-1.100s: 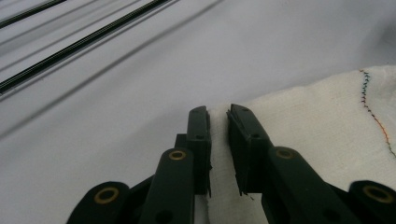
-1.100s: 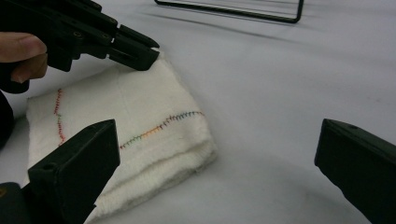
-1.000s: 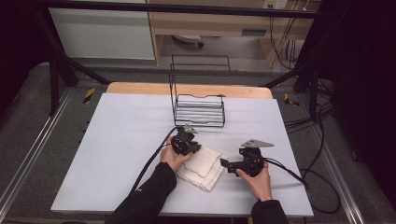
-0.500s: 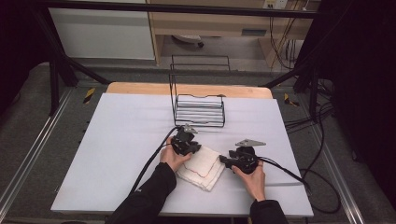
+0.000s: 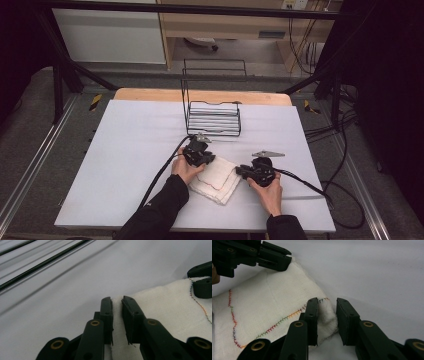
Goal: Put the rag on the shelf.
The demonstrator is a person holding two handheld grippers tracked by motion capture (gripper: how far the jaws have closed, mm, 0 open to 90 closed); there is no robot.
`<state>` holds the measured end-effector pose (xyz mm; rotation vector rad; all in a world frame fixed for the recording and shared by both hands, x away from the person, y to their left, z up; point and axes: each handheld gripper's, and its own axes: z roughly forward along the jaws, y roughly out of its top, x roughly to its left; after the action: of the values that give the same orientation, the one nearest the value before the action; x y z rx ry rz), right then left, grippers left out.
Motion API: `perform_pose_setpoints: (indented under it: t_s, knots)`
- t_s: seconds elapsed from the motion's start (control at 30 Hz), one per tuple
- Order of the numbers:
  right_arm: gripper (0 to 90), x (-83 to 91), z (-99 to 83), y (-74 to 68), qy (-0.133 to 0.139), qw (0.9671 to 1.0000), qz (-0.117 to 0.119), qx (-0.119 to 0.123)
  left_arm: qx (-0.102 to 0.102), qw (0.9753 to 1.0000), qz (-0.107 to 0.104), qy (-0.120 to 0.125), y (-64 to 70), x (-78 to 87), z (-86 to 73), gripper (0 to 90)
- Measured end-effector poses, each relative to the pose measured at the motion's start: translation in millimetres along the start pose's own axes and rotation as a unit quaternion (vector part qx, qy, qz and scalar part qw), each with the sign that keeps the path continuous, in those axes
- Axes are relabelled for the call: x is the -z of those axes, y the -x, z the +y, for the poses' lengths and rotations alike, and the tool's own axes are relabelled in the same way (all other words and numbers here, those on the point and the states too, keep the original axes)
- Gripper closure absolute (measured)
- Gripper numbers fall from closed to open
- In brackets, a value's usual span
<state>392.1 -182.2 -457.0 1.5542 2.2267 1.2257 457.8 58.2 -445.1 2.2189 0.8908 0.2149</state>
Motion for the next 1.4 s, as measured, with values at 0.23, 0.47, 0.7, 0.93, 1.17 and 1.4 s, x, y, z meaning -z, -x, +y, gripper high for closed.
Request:
perform_pose_setpoints:
  t_s: [0.23,0.47,0.7,0.93,1.17,1.4]
  knots:
    - [80.9,0.1,-0.3,-1.5,-0.007,0.9998,0.011,-0.018,0.004,1.0,-0.005,0.001,-1.3,0.3,-0.5,77.7]
    - [83.7,1.0,0.7,-1.0,-0.008,0.9998,0.016,-0.013,0.031,0.9994,-0.017,0.007,-4.7,1.5,-1.0,80.3]
    - [84.0,8.4,3.9,-1.0,0.004,0.9996,0.027,-0.002,0.038,0.9986,-0.029,0.024,-6.4,13.4,-0.6,82.6]
    - [84.0,18.4,9.8,-10.8,0.032,0.9983,0.038,0.031,0.037,0.9968,-0.032,0.062,-6.1,37.2,-2.9,82.8]
    - [84.0,25.5,13.4,-18.9,0.051,0.9963,0.042,0.056,0.033,0.9946,-0.035,0.091,-3.9,56.2,-8.4,82.9]
    - [84.0,31.9,16.9,-26.8,0.066,0.9942,0.045,0.072,0.02,0.9934,-0.026,0.11,1.4,72.8,-11.1,82.9]
